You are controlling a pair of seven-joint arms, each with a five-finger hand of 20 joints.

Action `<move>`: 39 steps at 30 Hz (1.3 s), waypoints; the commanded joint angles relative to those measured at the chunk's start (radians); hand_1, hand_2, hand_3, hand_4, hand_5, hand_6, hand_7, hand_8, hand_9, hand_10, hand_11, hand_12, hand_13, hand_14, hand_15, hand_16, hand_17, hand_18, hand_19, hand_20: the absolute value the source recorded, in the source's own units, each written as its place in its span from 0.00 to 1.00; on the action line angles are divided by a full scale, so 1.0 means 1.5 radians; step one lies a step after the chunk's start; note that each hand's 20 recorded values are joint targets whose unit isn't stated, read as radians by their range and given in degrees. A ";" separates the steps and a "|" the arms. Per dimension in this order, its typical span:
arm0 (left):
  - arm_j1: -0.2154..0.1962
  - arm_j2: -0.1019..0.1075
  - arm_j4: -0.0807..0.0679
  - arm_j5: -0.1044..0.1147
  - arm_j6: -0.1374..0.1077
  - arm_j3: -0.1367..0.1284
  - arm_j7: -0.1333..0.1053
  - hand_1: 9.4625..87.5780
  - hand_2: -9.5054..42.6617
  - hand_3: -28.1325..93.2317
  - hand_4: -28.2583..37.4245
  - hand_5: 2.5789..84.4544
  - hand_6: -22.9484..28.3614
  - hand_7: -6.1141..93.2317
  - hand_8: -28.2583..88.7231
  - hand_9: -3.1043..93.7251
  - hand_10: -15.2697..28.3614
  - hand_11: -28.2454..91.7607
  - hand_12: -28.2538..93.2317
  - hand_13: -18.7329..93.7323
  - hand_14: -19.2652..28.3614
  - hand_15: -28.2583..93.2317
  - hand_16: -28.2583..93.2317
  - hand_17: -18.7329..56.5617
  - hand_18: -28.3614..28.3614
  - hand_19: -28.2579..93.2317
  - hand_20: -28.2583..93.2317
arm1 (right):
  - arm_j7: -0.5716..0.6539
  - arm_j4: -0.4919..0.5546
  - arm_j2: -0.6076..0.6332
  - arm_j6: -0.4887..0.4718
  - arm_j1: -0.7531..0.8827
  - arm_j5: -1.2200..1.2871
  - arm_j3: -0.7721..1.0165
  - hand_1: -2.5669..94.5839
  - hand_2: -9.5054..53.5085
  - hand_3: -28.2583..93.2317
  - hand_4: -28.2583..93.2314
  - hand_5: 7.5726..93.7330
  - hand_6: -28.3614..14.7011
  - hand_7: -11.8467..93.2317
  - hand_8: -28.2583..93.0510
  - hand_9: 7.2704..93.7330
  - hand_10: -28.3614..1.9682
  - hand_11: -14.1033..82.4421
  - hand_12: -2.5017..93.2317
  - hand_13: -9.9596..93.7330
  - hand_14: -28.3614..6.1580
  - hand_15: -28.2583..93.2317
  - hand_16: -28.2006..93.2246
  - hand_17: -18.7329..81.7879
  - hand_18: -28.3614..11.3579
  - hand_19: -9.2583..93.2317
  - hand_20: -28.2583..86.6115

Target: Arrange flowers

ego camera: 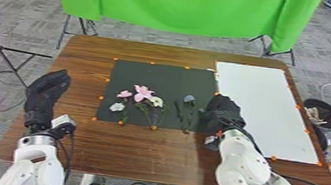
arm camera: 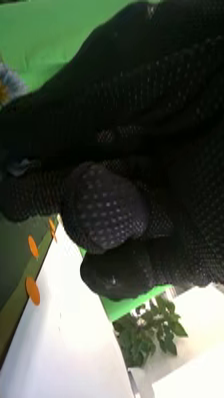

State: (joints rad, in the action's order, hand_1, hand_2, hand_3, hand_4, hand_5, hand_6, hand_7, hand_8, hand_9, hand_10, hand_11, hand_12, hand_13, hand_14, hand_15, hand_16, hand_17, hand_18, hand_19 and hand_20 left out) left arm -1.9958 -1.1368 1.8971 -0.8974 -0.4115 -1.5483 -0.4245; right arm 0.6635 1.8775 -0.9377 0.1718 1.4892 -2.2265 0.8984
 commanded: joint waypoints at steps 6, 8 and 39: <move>-0.003 -0.003 0.004 -0.011 0.005 0.007 0.014 0.64 0.25 0.77 0.28 0.60 0.48 0.32 0.24 0.50 0.60 0.46 0.32 0.53 0.63 0.39 0.21 0.59 0.67 0.28 0.52 | -0.013 0.040 0.004 -0.048 0.007 0.048 0.030 0.39 0.00 0.81 0.12 0.75 0.61 0.27 0.15 0.79 0.46 0.31 0.20 0.93 0.70 0.73 0.46 0.78 0.34 1.00 0.64; -0.004 -0.003 0.006 -0.011 0.002 0.010 0.014 0.64 0.25 0.77 0.28 0.60 0.48 0.33 0.24 0.50 0.60 0.46 0.32 0.53 0.63 0.39 0.21 0.58 0.67 0.28 0.52 | -0.013 0.049 0.006 -0.058 0.010 0.050 0.036 0.39 0.00 0.81 0.12 0.75 0.60 0.26 0.15 0.78 0.45 0.30 0.19 0.93 0.69 0.73 0.46 0.78 0.34 1.00 0.64; -0.050 -0.024 0.038 -0.047 0.017 -0.012 0.016 0.62 0.24 0.77 0.27 0.61 0.47 0.32 0.25 0.51 0.60 0.46 0.32 0.53 0.64 0.40 0.21 0.58 0.67 0.28 0.52 | -0.515 0.237 -0.103 -0.079 0.390 0.674 0.584 0.19 0.12 0.85 0.11 0.64 0.62 0.25 0.16 0.66 0.42 0.24 0.20 0.62 0.37 0.47 0.43 0.46 0.29 0.55 0.60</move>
State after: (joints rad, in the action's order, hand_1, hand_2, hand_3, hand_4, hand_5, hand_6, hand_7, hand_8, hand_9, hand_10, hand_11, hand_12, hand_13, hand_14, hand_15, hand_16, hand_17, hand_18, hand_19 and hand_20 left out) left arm -2.0529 -1.1437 1.9452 -0.9451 -0.4006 -1.5560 -0.3996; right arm 0.0731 2.1979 -1.0021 0.1062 1.9053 -1.4631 1.6902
